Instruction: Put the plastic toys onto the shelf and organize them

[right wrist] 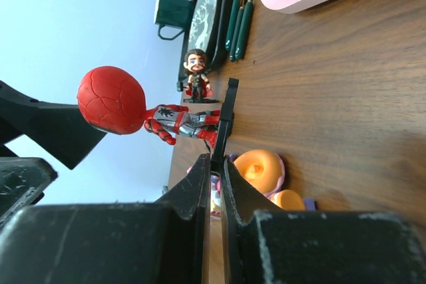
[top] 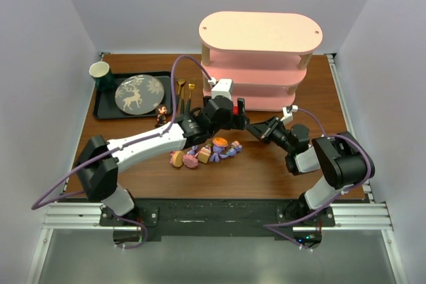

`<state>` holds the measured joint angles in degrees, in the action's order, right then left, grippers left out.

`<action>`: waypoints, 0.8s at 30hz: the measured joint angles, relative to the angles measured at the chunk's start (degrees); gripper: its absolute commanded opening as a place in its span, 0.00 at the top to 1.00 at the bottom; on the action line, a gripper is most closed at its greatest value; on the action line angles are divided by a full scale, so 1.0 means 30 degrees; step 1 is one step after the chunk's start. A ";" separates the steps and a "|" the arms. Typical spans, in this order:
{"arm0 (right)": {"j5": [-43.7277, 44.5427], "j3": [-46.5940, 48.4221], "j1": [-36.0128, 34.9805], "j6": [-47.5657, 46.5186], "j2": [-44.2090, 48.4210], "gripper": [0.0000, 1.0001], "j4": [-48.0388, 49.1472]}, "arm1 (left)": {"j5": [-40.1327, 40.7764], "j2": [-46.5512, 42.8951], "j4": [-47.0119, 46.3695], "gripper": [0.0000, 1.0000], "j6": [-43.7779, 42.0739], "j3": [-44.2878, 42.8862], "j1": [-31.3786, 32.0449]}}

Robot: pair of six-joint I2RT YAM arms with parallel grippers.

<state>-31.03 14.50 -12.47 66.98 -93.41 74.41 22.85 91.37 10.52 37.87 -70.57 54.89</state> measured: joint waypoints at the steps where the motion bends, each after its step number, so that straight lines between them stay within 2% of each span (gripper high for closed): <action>1: 0.0000 0.0000 0.0000 0.0058 0.0022 1.00 0.0022 | 0.0036 -0.0255 -0.0357 0.08 -0.0036 0.0328 0.0000; 5: 0.0000 0.0000 0.0000 0.0532 -0.0015 1.00 0.0029 | 0.0240 -0.1530 -0.2455 0.11 -0.0350 0.2506 0.0000; 11: -0.0007 0.0000 0.0000 0.1574 -0.0867 1.00 0.0058 | 0.0095 -0.2892 -0.8451 0.17 -0.1027 0.7162 0.0000; 14: -0.0007 0.0000 0.0000 0.1872 -0.1086 1.00 0.0007 | -0.0044 -0.2892 -1.1030 0.20 -0.1596 0.8575 0.0000; 24: 0.0000 0.0000 0.0000 0.1902 -0.0670 1.00 0.0073 | 0.0197 -0.2120 -1.6349 0.28 -0.2433 0.9107 0.0000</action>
<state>-31.03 14.50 -12.47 72.69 -95.42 74.63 23.44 85.01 -38.52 30.57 -43.24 54.89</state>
